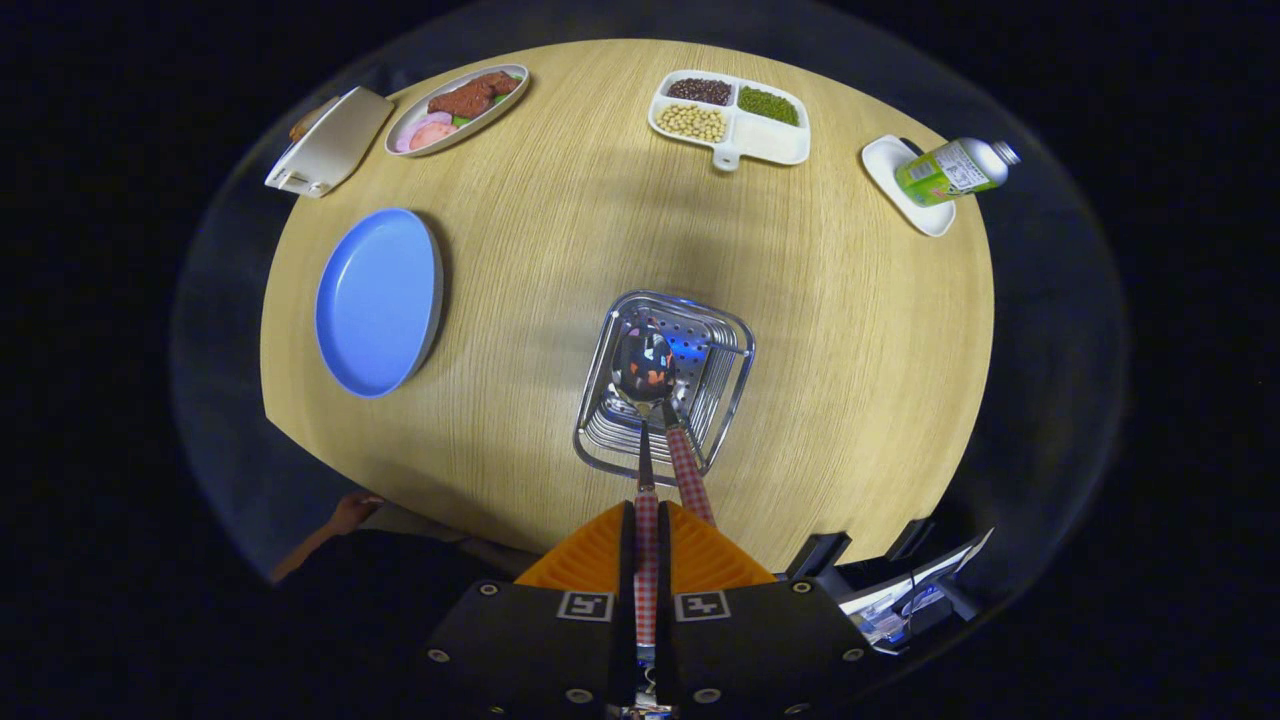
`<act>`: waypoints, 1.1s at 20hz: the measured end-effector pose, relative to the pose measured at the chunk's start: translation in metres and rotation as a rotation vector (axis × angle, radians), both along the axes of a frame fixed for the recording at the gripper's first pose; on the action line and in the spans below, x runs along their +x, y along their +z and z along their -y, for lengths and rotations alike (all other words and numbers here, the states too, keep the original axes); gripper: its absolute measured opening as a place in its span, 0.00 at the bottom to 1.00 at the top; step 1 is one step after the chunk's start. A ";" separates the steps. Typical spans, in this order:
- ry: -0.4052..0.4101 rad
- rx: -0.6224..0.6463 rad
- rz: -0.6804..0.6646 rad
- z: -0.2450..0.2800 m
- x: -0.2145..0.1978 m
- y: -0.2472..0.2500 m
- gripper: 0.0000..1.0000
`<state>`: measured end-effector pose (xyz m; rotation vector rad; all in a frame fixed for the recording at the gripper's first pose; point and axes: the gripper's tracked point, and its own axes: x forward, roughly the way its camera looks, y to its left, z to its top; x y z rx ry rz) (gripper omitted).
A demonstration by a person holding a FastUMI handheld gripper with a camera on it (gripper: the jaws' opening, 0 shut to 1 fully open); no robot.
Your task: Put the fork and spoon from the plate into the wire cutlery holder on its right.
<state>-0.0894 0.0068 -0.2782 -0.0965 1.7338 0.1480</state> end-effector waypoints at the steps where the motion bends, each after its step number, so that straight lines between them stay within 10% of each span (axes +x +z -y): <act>1: -0.003 0.003 -0.011 0.000 0.002 -0.001 0.08; 15: -0.153 0.065 0.183 -0.010 0.039 0.019 0.20; 22: -0.210 0.114 0.565 -0.016 0.077 0.081 0.58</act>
